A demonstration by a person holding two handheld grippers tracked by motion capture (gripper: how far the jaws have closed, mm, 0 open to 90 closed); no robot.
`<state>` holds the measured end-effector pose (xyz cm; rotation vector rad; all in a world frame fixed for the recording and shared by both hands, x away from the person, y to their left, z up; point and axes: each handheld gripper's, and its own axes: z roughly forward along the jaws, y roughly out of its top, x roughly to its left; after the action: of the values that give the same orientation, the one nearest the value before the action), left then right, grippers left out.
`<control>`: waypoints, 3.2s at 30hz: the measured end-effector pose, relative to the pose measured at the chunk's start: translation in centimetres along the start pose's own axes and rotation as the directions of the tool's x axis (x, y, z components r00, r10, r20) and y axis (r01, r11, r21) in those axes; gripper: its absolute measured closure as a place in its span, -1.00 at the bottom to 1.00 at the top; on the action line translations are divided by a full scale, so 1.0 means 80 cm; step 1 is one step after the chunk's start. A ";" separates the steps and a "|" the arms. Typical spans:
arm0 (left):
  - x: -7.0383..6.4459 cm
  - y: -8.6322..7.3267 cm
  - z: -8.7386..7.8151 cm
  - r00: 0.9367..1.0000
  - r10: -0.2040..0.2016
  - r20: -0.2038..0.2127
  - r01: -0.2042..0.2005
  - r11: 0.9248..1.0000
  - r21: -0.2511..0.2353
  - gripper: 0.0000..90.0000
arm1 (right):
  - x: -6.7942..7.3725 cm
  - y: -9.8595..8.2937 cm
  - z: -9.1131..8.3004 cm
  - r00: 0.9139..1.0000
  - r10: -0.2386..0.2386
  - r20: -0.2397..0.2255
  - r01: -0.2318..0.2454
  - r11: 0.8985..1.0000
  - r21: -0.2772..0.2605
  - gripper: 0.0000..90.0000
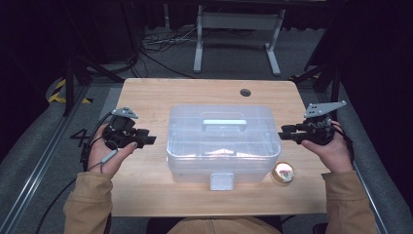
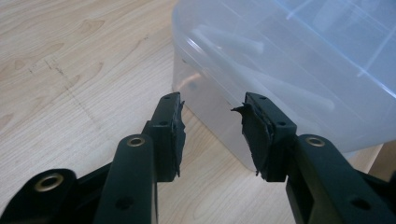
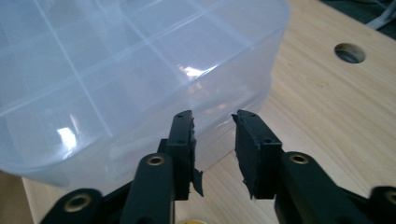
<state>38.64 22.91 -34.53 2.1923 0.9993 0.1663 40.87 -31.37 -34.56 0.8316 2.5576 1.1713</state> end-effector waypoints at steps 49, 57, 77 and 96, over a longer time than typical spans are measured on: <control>-0.080 0.107 0.029 0.965 0.216 0.151 -0.217 0.976 -0.007 0.15 | -0.002 -0.022 -0.020 0.997 0.079 0.015 -0.079 0.996 -0.040 0.35; -0.096 0.123 0.052 0.950 0.246 0.195 -0.252 0.968 0.009 0.14 | -0.002 -0.022 -0.019 0.997 0.079 0.011 -0.078 0.996 -0.040 0.34; -0.112 0.140 0.079 0.940 0.306 0.148 -0.308 0.951 -0.007 0.51 | -0.001 -0.021 -0.016 0.997 0.073 0.001 -0.073 0.996 -0.041 0.33; -0.109 0.154 0.074 0.953 0.284 0.105 -0.287 0.958 0.015 0.69 | -0.002 -0.021 -0.019 0.997 0.072 -0.006 -0.073 0.996 -0.049 0.31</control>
<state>42.39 8.00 -29.40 2.3406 0.6284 0.1708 39.69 -33.27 -34.83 0.9187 2.5108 1.2524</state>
